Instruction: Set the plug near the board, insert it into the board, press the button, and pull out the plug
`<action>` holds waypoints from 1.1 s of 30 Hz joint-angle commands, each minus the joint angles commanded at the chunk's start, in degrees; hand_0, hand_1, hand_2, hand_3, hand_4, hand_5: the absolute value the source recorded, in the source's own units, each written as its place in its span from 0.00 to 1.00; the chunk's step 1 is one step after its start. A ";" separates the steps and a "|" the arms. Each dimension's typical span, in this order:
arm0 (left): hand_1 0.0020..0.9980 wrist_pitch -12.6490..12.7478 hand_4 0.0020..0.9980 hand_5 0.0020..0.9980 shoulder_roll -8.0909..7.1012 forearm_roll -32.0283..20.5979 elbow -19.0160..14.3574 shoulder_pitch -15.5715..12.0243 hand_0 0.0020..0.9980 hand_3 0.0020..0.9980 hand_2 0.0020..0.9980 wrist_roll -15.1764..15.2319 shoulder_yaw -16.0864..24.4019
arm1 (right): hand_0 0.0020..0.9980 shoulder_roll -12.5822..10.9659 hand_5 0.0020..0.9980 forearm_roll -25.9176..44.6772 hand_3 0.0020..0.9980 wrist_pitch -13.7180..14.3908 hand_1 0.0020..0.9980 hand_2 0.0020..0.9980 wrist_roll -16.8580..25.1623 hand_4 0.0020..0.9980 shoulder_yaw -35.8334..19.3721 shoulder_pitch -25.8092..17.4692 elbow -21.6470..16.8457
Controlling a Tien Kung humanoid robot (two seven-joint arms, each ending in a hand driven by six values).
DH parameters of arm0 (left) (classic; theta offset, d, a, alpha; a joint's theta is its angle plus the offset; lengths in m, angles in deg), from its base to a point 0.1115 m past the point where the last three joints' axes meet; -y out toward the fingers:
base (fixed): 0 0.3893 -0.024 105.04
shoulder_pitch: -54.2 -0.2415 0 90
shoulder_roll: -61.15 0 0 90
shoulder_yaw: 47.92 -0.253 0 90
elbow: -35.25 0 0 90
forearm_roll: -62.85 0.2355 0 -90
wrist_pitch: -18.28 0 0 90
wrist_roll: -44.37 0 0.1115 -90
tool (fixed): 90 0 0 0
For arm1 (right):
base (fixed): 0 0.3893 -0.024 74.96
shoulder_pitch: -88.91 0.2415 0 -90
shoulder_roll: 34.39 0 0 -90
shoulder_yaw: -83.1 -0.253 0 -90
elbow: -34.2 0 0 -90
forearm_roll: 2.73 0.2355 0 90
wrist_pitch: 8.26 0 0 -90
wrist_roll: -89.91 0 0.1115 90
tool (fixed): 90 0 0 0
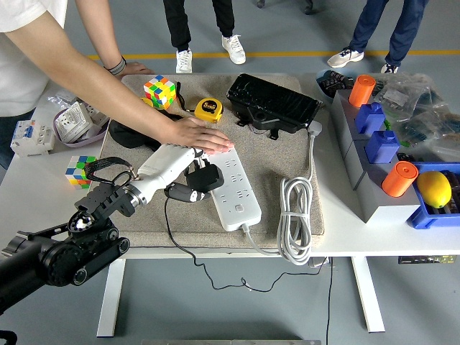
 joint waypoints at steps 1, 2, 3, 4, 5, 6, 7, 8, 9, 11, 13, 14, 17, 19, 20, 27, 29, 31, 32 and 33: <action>0.34 -0.07 0.82 0.03 -0.04 -0.01 -0.03 -0.04 0.23 0.53 0.40 0.01 -0.02 | 0.61 0.00 0.28 -0.03 0.55 0.00 0.59 0.55 0.01 0.81 0.01 -0.01 -0.01; 0.34 -0.10 0.82 0.03 -0.07 -0.04 -0.06 -0.05 0.23 0.53 0.40 0.04 -0.06 | 0.61 0.00 0.28 -0.07 0.55 0.01 0.59 0.55 0.02 0.81 -0.02 -0.01 -0.03; 0.34 -0.10 0.82 0.03 -0.11 -0.11 -0.09 -0.06 0.23 0.53 0.40 0.06 -0.12 | 0.61 0.00 0.28 -0.09 0.55 0.02 0.59 0.55 0.04 0.81 -0.07 -0.02 -0.05; 0.34 -0.10 0.82 0.03 -0.12 0.00 -0.06 -0.06 0.23 0.53 0.40 -0.02 -0.10 | 0.61 -0.01 0.28 -0.13 0.55 0.02 0.59 0.55 0.03 0.81 -0.10 -0.01 -0.08; 0.34 -0.12 0.82 0.03 -0.14 0.10 -0.01 -0.08 0.23 0.53 0.40 -0.13 -0.07 | 0.61 -0.01 0.28 -0.19 0.55 0.03 0.59 0.55 0.03 0.81 -0.13 -0.01 -0.11; 0.36 -0.12 0.83 0.03 -0.15 0.24 0.04 -0.09 0.25 0.54 0.44 -0.25 -0.03 | 0.61 -0.01 0.28 -0.25 0.55 0.03 0.59 0.55 0.04 0.81 -0.20 -0.02 -0.16; 0.36 -0.11 0.83 0.03 -0.16 0.32 0.06 -0.10 0.25 0.54 0.44 -0.31 -0.02 | 0.61 -0.02 0.28 -0.28 0.55 0.03 0.59 0.55 0.05 0.81 -0.23 -0.02 -0.19; 0.36 -0.08 0.83 0.03 -0.17 0.36 0.07 -0.14 0.25 0.54 0.44 -0.32 0.04 | 0.61 -0.03 0.28 -0.37 0.55 0.02 0.59 0.55 0.04 0.81 -0.29 -0.03 -0.24; 0.36 -0.13 0.83 0.03 -0.18 0.42 0.05 -0.15 0.25 0.54 0.44 -0.38 0.07 | 0.61 -0.04 0.28 -0.41 0.55 0.03 0.59 0.55 0.04 0.81 -0.29 -0.03 -0.27; 0.36 -0.27 0.83 0.03 -0.17 0.46 0.06 -0.12 0.25 0.54 0.44 -0.50 0.15 | 0.61 -0.06 0.28 -0.46 0.55 0.03 0.59 0.55 0.05 0.81 -0.31 0.04 -0.30; 0.41 -0.50 0.84 0.03 -0.16 0.65 -0.02 -0.11 0.25 0.56 0.50 -0.85 0.15 | 0.60 -0.02 0.28 -0.51 0.55 0.02 0.59 0.55 0.05 0.81 -0.46 0.04 -0.33; 0.41 -0.63 0.84 0.03 -0.16 0.79 -0.08 -0.11 0.25 0.56 0.50 -0.96 0.19 | 0.60 -0.02 0.28 -0.53 0.55 0.02 0.59 0.55 0.05 0.81 -0.49 0.04 -0.36; 0.41 -1.03 0.84 0.03 -0.16 1.14 -0.21 -0.08 0.25 0.56 0.50 -1.26 0.29 | 0.60 -0.02 0.28 -0.51 0.55 0.03 0.59 0.55 0.05 0.81 -0.56 0.05 -0.34; 0.47 -1.26 0.86 0.03 -0.15 1.30 -0.38 -0.05 0.27 0.57 0.54 -1.41 0.30 | 0.60 -0.04 0.28 -0.53 0.55 0.04 0.59 0.55 0.05 0.81 -0.59 0.04 -0.35; 0.47 -1.32 0.86 0.03 -0.13 1.49 -0.45 -0.03 0.27 0.57 0.54 -1.50 0.28 | 0.60 -0.04 0.28 -0.55 0.55 0.05 0.59 0.55 0.05 0.81 -0.57 0.03 -0.36; 0.48 -1.53 0.84 0.02 -0.05 1.98 -0.46 0.10 0.27 0.56 0.53 -1.76 0.03 | 0.60 -0.03 0.28 -0.63 0.55 0.04 0.59 0.55 0.06 0.81 -0.61 0.05 -0.42; 0.48 -2.01 0.84 0.02 -0.02 2.27 -0.53 0.05 0.27 0.56 0.53 -2.39 0.25 | 0.60 -0.03 0.28 -0.58 0.55 0.04 0.59 0.55 0.06 0.81 -0.53 0.02 -0.38; 0.49 -2.36 0.88 0.06 0.01 2.27 -0.56 0.07 0.28 0.58 0.55 -2.71 0.46 | 0.61 -0.04 0.28 -0.56 0.55 0.04 0.59 0.55 0.06 0.81 -0.46 0.03 -0.38; 0.49 -2.63 0.88 0.06 0.01 2.31 -0.58 0.15 0.28 0.58 0.55 -3.03 0.50 | 0.61 -0.05 0.28 -0.61 0.55 0.03 0.59 0.55 0.07 0.81 -0.49 0.05 -0.41; 0.49 -2.79 0.88 0.06 0.01 2.40 -0.58 0.20 0.28 0.58 0.55 -3.21 0.52 | 0.61 -0.03 0.28 -0.59 0.55 0.03 0.59 0.55 0.08 0.81 -0.52 0.06 -0.39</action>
